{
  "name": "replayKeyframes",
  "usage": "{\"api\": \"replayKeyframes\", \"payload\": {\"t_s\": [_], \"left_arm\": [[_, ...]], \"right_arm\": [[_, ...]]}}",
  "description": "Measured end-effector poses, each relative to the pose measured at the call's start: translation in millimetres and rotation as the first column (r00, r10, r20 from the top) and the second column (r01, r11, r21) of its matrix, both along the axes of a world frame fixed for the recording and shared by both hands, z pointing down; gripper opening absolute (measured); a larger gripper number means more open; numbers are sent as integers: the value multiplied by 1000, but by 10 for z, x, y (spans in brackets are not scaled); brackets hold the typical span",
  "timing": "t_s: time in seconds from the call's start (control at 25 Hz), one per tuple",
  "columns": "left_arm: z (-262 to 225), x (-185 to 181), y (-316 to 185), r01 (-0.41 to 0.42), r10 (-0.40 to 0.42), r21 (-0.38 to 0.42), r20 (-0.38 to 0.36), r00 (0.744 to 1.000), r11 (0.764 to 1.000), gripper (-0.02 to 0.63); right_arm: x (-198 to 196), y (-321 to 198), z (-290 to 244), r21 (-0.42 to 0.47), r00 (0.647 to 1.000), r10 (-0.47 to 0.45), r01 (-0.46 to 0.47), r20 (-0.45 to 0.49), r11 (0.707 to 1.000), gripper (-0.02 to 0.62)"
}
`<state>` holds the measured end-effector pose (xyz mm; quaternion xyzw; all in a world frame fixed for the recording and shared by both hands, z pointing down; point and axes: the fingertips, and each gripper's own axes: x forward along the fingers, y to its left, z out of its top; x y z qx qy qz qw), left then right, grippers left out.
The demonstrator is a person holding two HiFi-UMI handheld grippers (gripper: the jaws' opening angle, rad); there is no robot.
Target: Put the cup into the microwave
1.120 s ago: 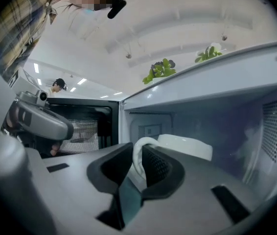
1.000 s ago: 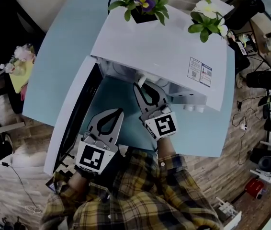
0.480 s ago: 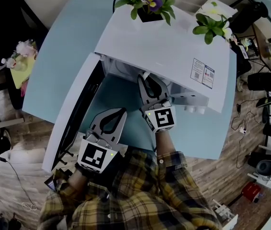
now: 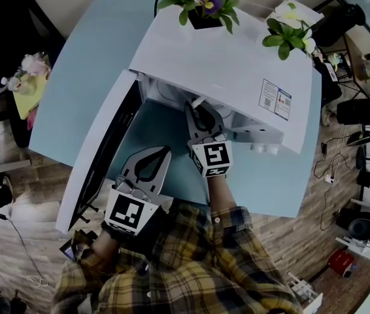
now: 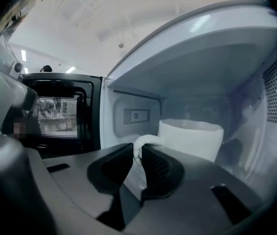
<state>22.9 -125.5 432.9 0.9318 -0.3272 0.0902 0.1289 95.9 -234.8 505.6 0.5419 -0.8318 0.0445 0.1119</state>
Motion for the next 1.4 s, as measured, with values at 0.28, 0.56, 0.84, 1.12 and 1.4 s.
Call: {"api": "replayKeyframes", "payload": {"t_s": [0.28,0.56,0.84,1.12,1.4], "left_arm": [[5,-38,-7,7,-7,0,0,1000,1000,-9],[5,-66,-6,7,-7,0,-3,1000,1000,-9],[0,-98,4,13,-13,-1,-13,1000,1000,-9],[-44,-127,19,17,-17,10,-14,1000,1000,-9],[-115,-143,71,26,-26,26,-24,999,999,-9]], "right_arm": [[-20,-20,29,9,999,4,-5,40,1000,57],[-38,-10,63,9,1000,8,-8,18,1000,77],[-26,58,45,18,1000,13,-13,0,1000,98],[21,149,-8,12,1000,26,-26,2,1000,98],[132,303,-159,31,999,45,-46,24,998,98]]}}
